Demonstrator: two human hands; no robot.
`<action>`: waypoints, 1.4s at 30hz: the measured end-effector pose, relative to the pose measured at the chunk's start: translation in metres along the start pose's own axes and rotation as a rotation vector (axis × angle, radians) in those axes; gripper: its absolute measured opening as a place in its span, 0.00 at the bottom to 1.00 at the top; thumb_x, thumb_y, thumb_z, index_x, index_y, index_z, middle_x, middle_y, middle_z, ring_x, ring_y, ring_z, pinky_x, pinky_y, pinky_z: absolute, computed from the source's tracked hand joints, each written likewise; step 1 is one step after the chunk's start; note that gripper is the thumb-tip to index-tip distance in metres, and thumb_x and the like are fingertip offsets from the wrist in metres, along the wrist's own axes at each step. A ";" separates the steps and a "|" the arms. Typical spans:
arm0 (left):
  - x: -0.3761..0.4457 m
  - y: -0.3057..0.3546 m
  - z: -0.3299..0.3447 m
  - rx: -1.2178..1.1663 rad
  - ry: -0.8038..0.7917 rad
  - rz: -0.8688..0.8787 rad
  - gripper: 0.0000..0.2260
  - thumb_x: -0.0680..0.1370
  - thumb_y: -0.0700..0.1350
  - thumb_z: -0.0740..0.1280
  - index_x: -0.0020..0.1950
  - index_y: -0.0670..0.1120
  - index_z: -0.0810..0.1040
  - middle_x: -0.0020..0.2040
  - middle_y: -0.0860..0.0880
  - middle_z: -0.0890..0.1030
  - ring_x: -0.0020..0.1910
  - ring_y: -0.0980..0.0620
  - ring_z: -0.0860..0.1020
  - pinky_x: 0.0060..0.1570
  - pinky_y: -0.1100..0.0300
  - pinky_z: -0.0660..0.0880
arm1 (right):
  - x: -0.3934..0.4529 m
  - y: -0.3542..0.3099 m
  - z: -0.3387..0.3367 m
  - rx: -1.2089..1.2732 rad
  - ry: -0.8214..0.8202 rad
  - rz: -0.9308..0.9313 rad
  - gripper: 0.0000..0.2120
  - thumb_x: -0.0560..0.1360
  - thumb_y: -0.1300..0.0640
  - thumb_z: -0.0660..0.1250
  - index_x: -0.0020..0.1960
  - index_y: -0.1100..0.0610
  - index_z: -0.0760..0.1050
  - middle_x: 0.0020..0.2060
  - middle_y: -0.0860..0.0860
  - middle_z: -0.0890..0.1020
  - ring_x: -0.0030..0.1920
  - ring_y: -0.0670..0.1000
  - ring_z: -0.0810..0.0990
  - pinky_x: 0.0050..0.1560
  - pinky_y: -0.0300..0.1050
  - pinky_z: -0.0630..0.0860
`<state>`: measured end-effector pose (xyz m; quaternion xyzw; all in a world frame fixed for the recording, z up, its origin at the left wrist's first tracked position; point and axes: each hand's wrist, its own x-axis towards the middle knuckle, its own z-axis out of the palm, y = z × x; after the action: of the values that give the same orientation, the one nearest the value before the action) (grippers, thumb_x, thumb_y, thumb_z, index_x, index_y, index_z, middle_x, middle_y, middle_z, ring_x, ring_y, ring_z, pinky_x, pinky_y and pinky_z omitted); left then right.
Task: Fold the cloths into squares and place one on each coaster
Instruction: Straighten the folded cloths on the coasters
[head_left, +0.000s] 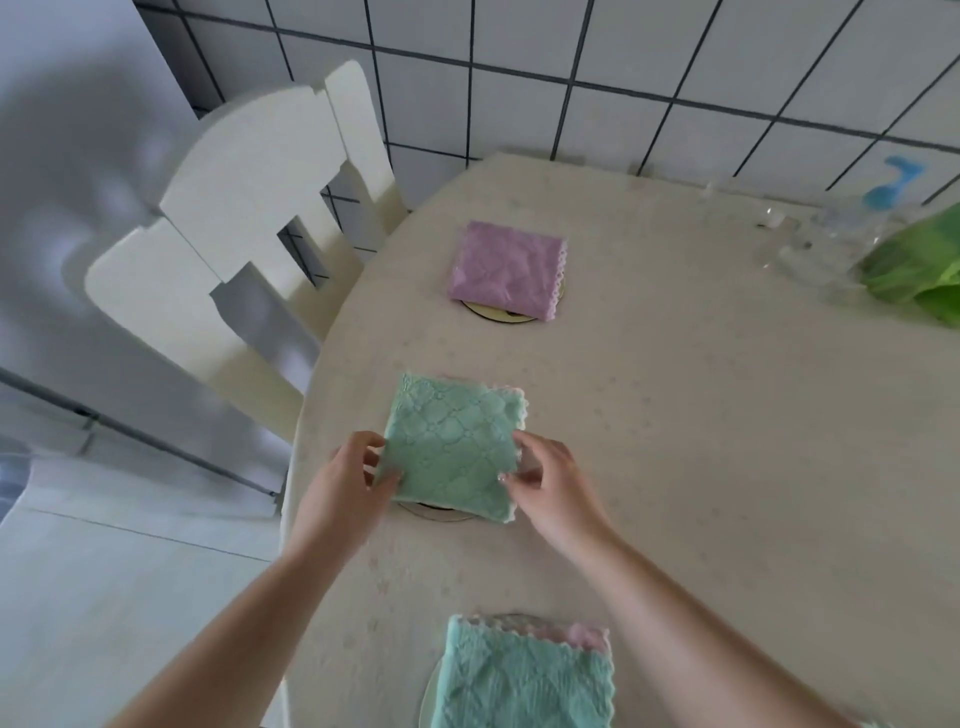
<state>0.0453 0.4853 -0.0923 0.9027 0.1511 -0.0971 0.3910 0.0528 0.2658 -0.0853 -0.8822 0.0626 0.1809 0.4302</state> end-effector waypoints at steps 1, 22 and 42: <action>0.000 0.001 0.000 -0.010 0.002 0.007 0.12 0.75 0.44 0.67 0.53 0.55 0.69 0.45 0.54 0.76 0.40 0.56 0.77 0.36 0.59 0.73 | 0.003 0.000 0.001 -0.030 0.006 -0.024 0.25 0.73 0.55 0.67 0.69 0.46 0.66 0.62 0.43 0.69 0.47 0.43 0.77 0.52 0.45 0.77; 0.004 -0.005 -0.004 0.148 0.079 0.142 0.15 0.72 0.42 0.68 0.58 0.47 0.74 0.55 0.50 0.74 0.50 0.50 0.75 0.51 0.53 0.73 | 0.010 -0.002 0.002 -0.261 0.089 -0.174 0.27 0.74 0.54 0.67 0.71 0.50 0.65 0.72 0.46 0.60 0.67 0.46 0.65 0.64 0.35 0.61; 0.178 0.108 0.037 -0.129 0.163 0.226 0.12 0.76 0.45 0.67 0.59 0.45 0.76 0.54 0.48 0.79 0.52 0.50 0.78 0.53 0.57 0.73 | 0.169 -0.020 -0.075 -0.073 0.228 -0.158 0.19 0.74 0.52 0.65 0.65 0.47 0.71 0.66 0.47 0.69 0.60 0.48 0.74 0.57 0.41 0.69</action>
<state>0.2474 0.4229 -0.0966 0.8919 0.0857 0.0311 0.4430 0.2341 0.2269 -0.0912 -0.9142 0.0348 0.0474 0.4009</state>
